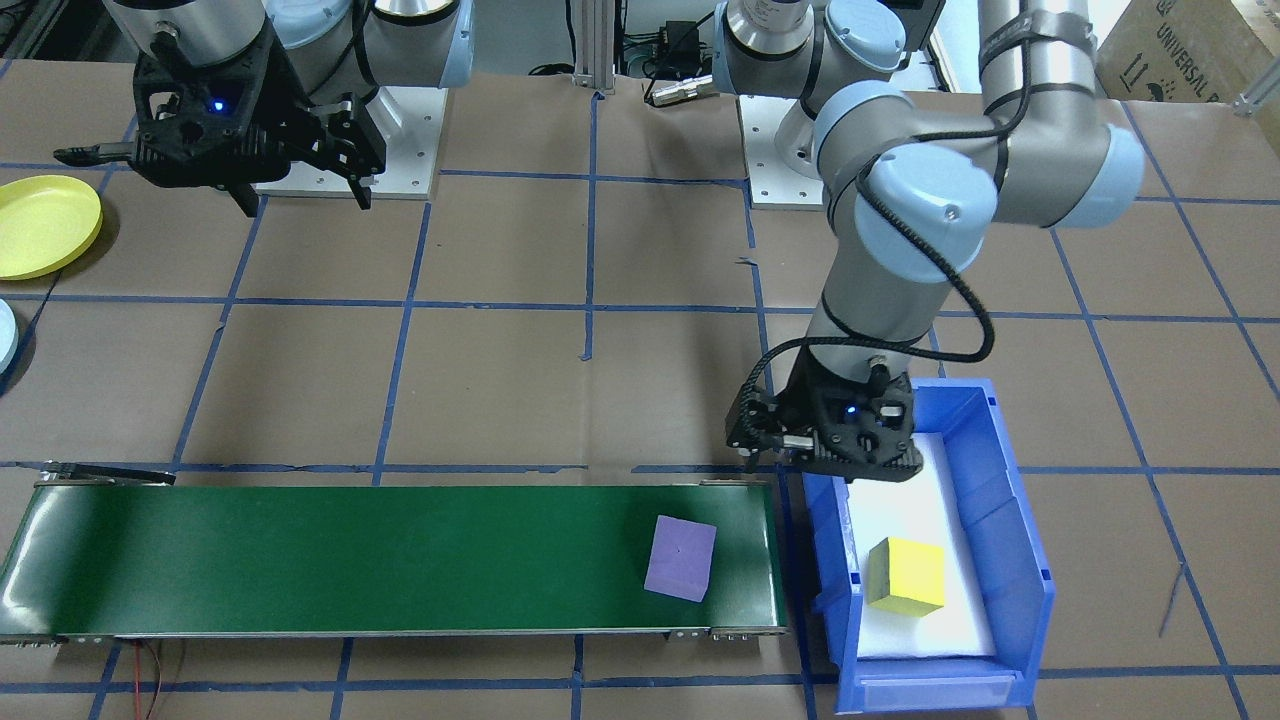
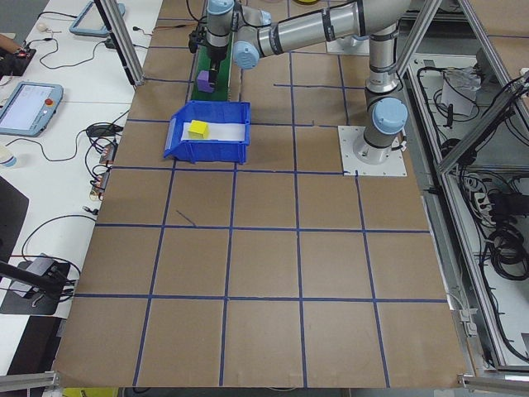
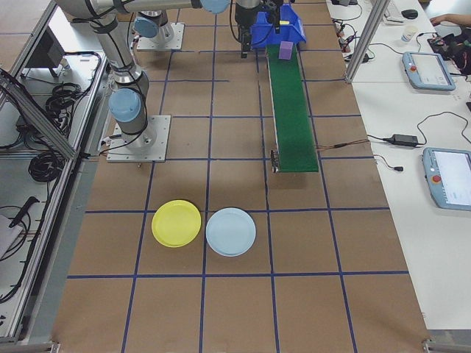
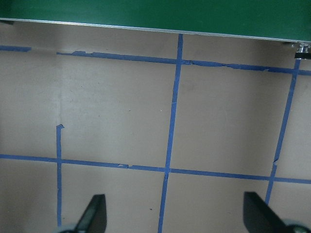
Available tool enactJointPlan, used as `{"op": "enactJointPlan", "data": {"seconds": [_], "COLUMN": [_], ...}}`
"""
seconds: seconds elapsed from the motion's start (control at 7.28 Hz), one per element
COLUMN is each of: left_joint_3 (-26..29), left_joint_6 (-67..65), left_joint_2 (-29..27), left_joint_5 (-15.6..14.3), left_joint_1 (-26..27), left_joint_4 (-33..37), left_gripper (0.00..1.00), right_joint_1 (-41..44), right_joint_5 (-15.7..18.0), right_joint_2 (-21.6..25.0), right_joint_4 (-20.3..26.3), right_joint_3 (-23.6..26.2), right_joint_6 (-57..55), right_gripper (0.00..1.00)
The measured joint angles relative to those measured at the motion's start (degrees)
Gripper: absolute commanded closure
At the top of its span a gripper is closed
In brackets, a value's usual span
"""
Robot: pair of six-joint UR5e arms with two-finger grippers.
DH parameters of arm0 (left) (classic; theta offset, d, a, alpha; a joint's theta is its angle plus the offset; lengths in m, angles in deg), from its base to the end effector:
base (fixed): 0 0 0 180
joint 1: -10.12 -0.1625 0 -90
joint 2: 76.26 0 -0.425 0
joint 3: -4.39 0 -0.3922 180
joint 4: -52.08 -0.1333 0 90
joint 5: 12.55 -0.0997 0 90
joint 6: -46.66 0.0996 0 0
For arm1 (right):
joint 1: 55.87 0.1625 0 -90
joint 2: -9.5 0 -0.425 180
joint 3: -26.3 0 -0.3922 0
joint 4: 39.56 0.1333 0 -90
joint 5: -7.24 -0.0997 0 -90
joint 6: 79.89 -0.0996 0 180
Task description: Move block left to right into plate
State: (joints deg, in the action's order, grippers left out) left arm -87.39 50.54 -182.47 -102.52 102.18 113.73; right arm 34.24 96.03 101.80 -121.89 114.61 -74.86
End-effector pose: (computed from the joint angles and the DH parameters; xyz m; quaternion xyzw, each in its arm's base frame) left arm -0.1551 -0.6025 0.3694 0.0516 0.9946 -0.0903 0.0012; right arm 0.1363 -0.4670 0.5087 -0.0445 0.9984 0.0316 0.0119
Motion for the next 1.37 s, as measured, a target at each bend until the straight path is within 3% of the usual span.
{"op": "enactJointPlan", "data": {"seconds": [0.27,0.55,0.96,1.37], "left_joint_3": [0.0,0.5,2.5,3.2], "left_joint_6": [8.4,13.3,13.9,13.4], "left_joint_2": [-0.4,-4.3,-10.4,-12.4], "left_joint_5": [-1.8,-1.9,-1.3,0.9], "left_joint_1": [-6.2,-10.2,-11.2,-11.3], "left_joint_4": [1.8,-0.2,-6.0,-6.8], "left_gripper": [0.0,0.0,0.0,0.0], "right_joint_1": [-2.5,-5.6,-15.4,-17.5], "right_joint_5": [0.0,0.2,0.3,0.2], "right_joint_2": [0.0,-1.2,-7.6,-14.3], "right_joint_4": [0.0,0.1,0.4,-4.8], "right_joint_3": [-0.3,-1.2,-4.4,-6.5], "right_joint_6": [0.4,0.5,4.4,9.9], "right_gripper": [0.0,0.0,0.0,0.0]}}
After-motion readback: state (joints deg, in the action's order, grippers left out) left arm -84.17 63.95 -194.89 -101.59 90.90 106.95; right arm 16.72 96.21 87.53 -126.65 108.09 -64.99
